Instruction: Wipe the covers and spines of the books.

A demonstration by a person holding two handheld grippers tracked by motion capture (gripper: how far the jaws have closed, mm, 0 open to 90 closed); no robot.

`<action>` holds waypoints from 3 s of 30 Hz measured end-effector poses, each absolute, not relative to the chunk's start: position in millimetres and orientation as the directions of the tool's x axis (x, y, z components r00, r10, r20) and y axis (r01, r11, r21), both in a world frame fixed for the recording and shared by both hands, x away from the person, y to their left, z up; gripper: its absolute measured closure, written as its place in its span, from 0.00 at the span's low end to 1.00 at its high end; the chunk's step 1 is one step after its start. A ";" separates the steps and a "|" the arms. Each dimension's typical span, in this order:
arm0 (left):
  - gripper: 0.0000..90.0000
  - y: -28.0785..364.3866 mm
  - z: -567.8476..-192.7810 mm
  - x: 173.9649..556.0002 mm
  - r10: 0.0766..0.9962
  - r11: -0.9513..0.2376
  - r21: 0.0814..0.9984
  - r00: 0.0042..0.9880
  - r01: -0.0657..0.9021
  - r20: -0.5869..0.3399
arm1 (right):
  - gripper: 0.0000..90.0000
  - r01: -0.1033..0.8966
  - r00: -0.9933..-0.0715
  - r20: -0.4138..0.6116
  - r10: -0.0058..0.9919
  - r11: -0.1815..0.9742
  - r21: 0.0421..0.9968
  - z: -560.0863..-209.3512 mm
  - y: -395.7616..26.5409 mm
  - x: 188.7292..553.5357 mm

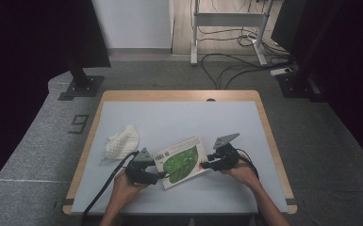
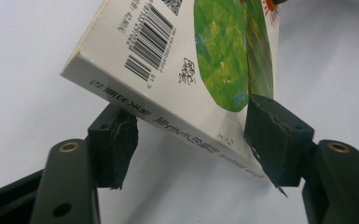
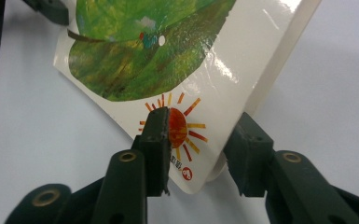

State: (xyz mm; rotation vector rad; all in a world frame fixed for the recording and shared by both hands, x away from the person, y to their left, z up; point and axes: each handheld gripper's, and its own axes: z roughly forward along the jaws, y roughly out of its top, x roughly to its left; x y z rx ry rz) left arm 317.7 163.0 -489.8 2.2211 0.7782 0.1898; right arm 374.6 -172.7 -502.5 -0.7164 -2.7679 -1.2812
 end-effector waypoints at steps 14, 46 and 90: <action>0.45 159.0 -484.3 319.7 0.574 -0.543 0.719 0.817 0.434 -0.060 | 0.40 0.465 -0.850 0.211 0.483 0.498 0.732 -495.6 -171.6 399.1; 0.73 161.7 -449.5 345.5 0.582 -0.583 0.706 0.813 0.402 0.017 | 0.64 0.410 -0.846 0.143 0.514 0.453 0.792 -463.1 -163.5 390.2; 0.59 162.9 -453.1 388.2 0.624 -0.562 0.708 0.781 0.427 0.025 | 0.63 0.394 -0.826 0.115 0.551 0.419 0.818 -462.9 -155.6 401.2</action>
